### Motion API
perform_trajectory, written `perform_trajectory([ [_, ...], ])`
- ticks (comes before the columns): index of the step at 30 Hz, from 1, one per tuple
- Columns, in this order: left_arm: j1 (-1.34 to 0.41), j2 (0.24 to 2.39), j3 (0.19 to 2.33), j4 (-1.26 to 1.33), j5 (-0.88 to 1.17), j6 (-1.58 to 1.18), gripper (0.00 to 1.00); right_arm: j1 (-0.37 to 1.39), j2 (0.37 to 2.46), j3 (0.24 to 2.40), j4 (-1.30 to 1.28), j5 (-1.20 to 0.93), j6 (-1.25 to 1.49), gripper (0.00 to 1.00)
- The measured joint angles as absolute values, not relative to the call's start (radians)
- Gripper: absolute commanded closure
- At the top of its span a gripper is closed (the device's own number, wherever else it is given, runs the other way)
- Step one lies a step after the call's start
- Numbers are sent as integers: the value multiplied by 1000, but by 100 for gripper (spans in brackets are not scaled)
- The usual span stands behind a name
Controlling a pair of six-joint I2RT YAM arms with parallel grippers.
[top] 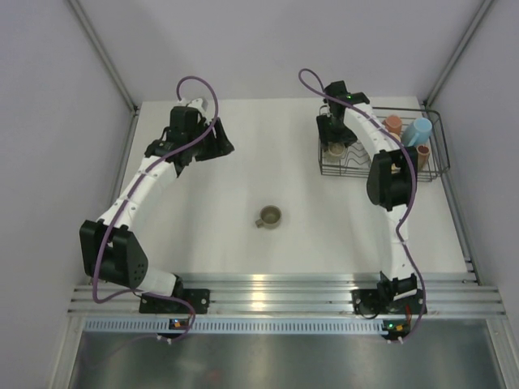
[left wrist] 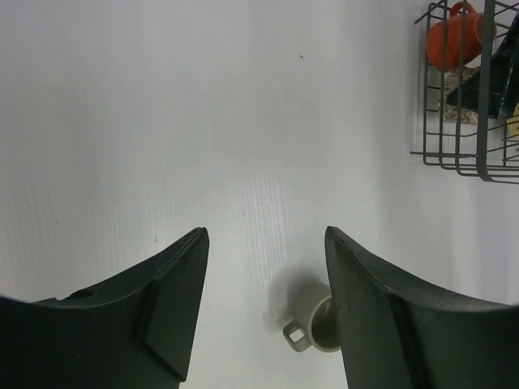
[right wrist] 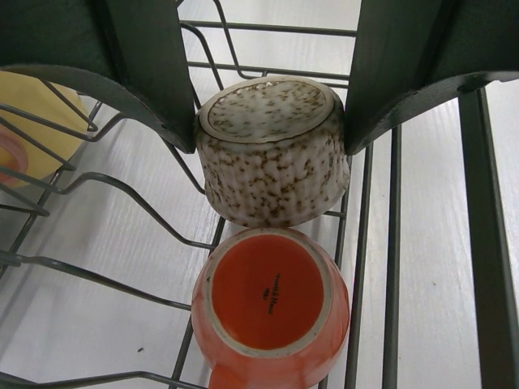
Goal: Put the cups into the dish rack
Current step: Place the cup upside down on the dish rack
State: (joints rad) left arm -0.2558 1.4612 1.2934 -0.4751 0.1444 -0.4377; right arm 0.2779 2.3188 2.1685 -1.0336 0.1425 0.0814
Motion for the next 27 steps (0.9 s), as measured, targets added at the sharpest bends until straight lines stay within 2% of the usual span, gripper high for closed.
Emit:
perform_trajectory([
  [9, -256, 1461, 1293, -480, 144, -435, 35, 278, 2323, 2170, -1034, 150, 79, 100],
  [11, -256, 1461, 1294, -481, 144, -435, 35, 278, 2323, 2170, -1034, 152, 79, 97],
  [12, -256, 1461, 1294, -481, 144, -435, 35, 278, 2323, 2170, -1034, 153, 79, 94],
  [13, -256, 1461, 1294, -482, 144, -435, 35, 278, 2325, 2173, -1036, 154, 79, 83],
  [16, -256, 1461, 1294, -485, 143, -434, 34, 278, 2330, 2180, -1039, 156, 82, 61],
  [19, -256, 1461, 1294, -491, 141, -434, 32, 278, 2331, 2181, -1040, 157, 83, 50],
  [22, -256, 1461, 1294, -492, 141, -434, 31, 278, 2331, 2181, -1040, 159, 83, 43],
  [27, -256, 1461, 1293, -493, 141, -433, 29, 278, 2331, 2181, -1039, 160, 88, 37],
])
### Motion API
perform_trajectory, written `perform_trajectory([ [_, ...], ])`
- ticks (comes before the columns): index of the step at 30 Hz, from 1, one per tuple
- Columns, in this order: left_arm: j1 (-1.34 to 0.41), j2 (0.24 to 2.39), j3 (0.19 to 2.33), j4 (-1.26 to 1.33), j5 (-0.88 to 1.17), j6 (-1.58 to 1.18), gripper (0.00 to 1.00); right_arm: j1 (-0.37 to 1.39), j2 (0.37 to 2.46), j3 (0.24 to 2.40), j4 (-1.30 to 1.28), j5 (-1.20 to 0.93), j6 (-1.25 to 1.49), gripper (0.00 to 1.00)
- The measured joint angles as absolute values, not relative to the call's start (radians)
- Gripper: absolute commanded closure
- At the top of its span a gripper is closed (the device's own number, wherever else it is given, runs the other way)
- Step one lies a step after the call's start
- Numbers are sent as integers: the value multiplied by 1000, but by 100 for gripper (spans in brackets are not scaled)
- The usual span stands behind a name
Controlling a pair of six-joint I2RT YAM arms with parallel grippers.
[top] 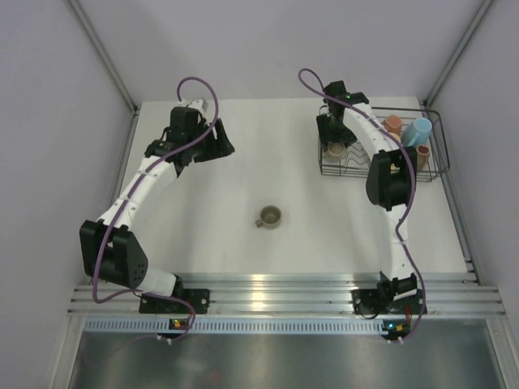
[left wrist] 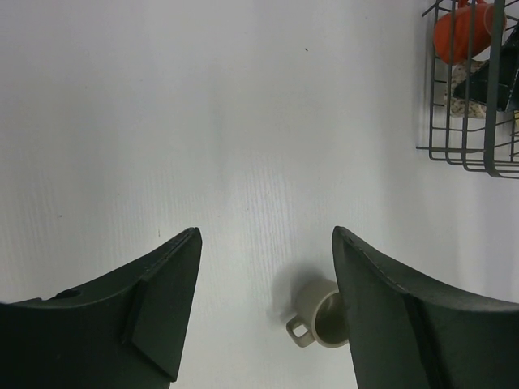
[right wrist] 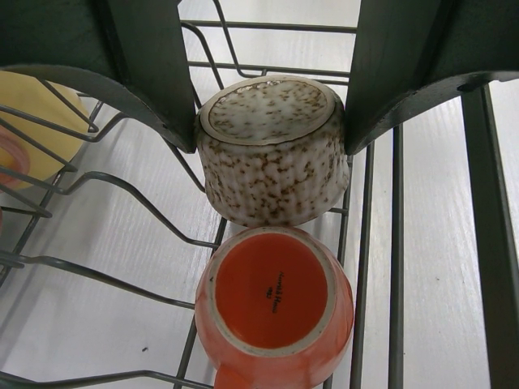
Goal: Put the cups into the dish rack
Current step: Place the cup upside down on the dish rack
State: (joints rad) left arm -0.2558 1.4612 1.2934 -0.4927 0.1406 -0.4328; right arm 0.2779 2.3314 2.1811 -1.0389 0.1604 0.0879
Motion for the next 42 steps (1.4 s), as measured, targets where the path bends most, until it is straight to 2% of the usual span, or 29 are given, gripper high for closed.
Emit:
perform_trajectory([
  [3, -256, 1461, 1293, -493, 140, -431, 27, 278, 2331, 2181, -1037, 160, 89, 32],
  [12, -256, 1443, 1294, -493, 129, -426, 24, 278, 2329, 2181, -1031, 151, 102, 28],
  [16, -256, 1433, 1294, -494, 125, -424, 24, 278, 2326, 2181, -1025, 144, 106, 21],
  [21, -256, 1433, 1293, -494, 122, -424, 24, 277, 2315, 2181, -1011, 134, 109, 17],
  [35, -256, 1432, 1293, -494, 119, -418, 23, 277, 2270, 2159, -943, 143, 105, 17],
  [42, -256, 1412, 1267, -494, 144, -385, 24, 276, 2123, 2074, -838, 152, 110, 16],
])
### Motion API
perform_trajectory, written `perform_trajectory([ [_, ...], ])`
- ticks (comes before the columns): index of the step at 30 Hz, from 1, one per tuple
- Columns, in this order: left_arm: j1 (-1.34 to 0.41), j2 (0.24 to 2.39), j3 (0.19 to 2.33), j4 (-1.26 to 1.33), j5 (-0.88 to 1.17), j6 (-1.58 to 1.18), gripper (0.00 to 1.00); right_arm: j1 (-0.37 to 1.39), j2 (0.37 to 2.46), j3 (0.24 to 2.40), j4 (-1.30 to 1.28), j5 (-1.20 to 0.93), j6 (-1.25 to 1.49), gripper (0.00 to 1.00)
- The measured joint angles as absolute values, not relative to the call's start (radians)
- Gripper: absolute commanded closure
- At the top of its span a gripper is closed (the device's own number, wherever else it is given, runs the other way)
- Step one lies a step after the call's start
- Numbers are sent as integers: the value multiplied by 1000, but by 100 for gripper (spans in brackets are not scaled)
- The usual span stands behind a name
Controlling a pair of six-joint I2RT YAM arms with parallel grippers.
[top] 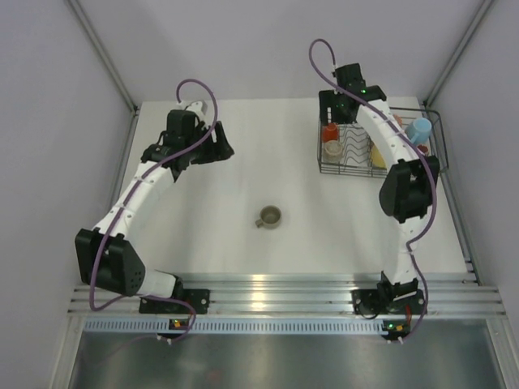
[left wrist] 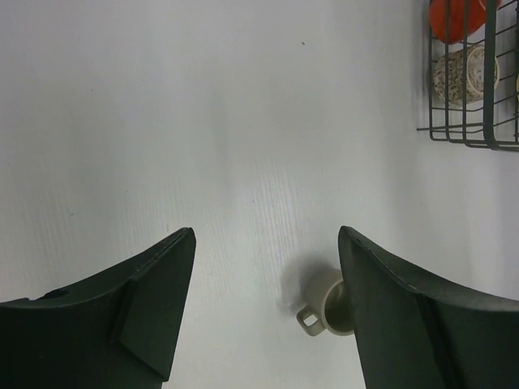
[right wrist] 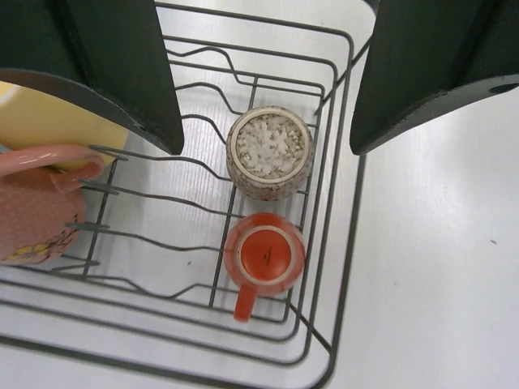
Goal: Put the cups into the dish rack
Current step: Place the cup upside down on the dish rack, then grab a cup with the left arm
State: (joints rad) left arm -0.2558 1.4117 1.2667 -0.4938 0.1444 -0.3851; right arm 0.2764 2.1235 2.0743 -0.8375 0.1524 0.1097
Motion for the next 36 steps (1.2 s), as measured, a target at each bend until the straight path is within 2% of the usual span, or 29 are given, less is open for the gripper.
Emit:
perform_trajectory([
  [9, -279, 1353, 1210, -494, 193, -330, 24, 276, 1898, 2008, -731, 126, 141, 17],
  [19, -523, 1332, 1100, -494, 155, -285, 25, 276, 1718, 1723, -674, 121, 173, 17],
  [25, -581, 1369, 1075, -495, 140, -285, 25, 273, 1629, 1576, -673, 123, 193, 17],
  [36, -637, 1491, 1055, -490, 122, -287, 29, 272, 1522, 1477, -657, 118, 229, 17],
])
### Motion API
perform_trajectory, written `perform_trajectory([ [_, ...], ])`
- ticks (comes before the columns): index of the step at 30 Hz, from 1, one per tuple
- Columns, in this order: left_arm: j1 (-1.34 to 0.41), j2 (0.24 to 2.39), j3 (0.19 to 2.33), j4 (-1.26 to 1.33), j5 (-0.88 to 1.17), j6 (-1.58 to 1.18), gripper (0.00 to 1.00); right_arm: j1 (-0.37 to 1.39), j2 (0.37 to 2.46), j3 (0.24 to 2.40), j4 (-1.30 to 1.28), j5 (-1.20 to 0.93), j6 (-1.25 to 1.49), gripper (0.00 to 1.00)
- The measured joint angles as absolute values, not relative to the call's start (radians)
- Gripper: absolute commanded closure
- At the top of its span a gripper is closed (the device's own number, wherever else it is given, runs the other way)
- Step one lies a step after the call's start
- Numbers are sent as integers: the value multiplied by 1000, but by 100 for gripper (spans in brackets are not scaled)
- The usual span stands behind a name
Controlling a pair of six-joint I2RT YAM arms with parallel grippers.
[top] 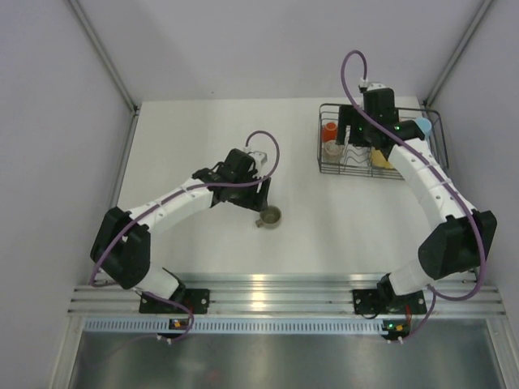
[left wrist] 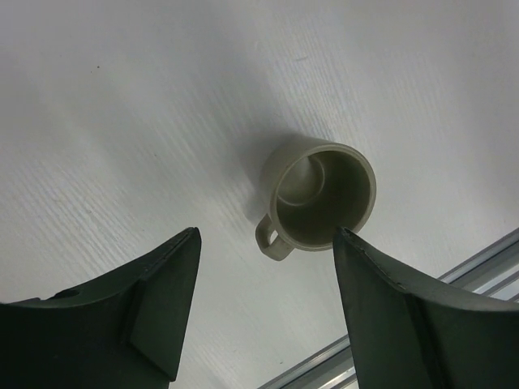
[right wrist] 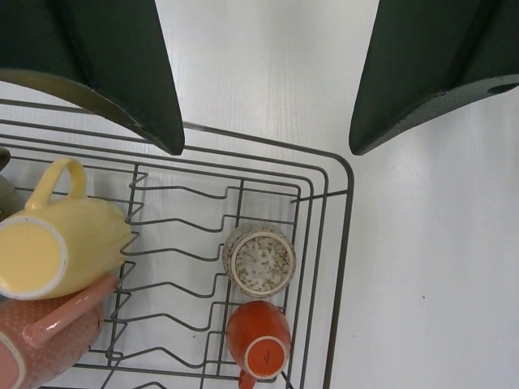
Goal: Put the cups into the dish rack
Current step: Grab a cup with the left arm
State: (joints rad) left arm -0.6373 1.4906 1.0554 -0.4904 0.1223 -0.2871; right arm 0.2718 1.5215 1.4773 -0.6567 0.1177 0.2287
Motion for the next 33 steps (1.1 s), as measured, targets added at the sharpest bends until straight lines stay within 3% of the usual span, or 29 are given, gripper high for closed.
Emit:
perform_trajectory([
  [13, -655, 1625, 1054, -447, 84, -294, 34, 271, 1467, 1458, -651, 118, 232, 18],
  [16, -655, 1648, 1055, -443, 84, -297, 44, 271, 1465, 1454, -650, 119, 232, 17],
  [20, -655, 1671, 1058, -441, 86, -302, 73, 267, 1464, 1444, -651, 119, 232, 17],
  [21, -655, 1677, 1061, -440, 86, -305, 85, 265, 1463, 1441, -648, 119, 232, 17],
  [24, -656, 1685, 1066, -439, 85, -304, 99, 260, 1457, 1433, -649, 120, 232, 18],
  [33, -653, 1687, 1086, -441, 92, -316, 100, 247, 1427, 1416, -631, 103, 229, 17],
])
